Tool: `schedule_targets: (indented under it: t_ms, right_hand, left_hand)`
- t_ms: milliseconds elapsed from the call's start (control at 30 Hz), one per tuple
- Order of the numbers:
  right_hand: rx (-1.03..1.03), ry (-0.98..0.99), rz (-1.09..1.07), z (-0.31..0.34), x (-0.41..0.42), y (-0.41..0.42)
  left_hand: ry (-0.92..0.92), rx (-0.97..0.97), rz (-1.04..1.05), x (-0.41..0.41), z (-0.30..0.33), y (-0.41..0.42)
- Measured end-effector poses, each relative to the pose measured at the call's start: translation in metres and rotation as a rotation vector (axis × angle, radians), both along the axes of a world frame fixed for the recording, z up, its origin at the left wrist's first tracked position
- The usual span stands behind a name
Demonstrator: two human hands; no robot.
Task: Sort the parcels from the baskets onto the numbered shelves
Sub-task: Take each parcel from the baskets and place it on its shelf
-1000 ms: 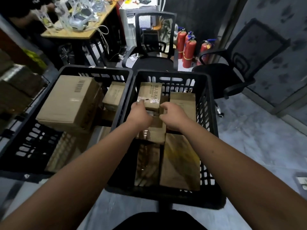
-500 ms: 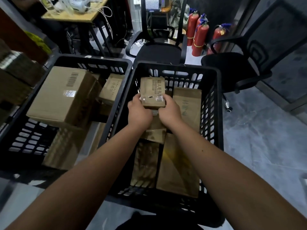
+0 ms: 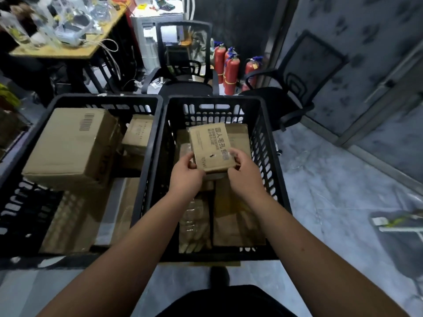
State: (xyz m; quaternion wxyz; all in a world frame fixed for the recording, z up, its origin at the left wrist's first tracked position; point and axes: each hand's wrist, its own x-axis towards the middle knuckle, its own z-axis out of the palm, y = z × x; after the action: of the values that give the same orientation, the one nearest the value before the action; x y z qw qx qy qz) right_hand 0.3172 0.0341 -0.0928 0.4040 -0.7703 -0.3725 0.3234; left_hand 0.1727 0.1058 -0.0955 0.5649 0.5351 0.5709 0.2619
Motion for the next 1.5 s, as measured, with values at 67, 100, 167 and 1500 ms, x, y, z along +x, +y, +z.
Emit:
schedule_targets:
  t_ms: [67, 100, 167, 1500]
  right_hand:
    - [-0.007, 0.007, -0.045, -0.002, -0.001, -0.018]
    - [-0.001, 0.029, -0.072, -0.003, -0.003, -0.025]
    - [0.001, 0.071, -0.124, -0.007, -0.006, -0.036]
    - [-0.203, 0.510, -0.254, -0.004, 0.027, -0.021]
  left_hand:
    - [0.005, -0.026, -0.036, 0.000, -0.004, -0.010]
    - [0.007, -0.036, -0.047, 0.000, -0.008, -0.014]
    - [-0.003, -0.078, -0.076, -0.002, -0.014, -0.025]
    - [0.055, -0.056, -0.422, -0.029, -0.015, -0.018]
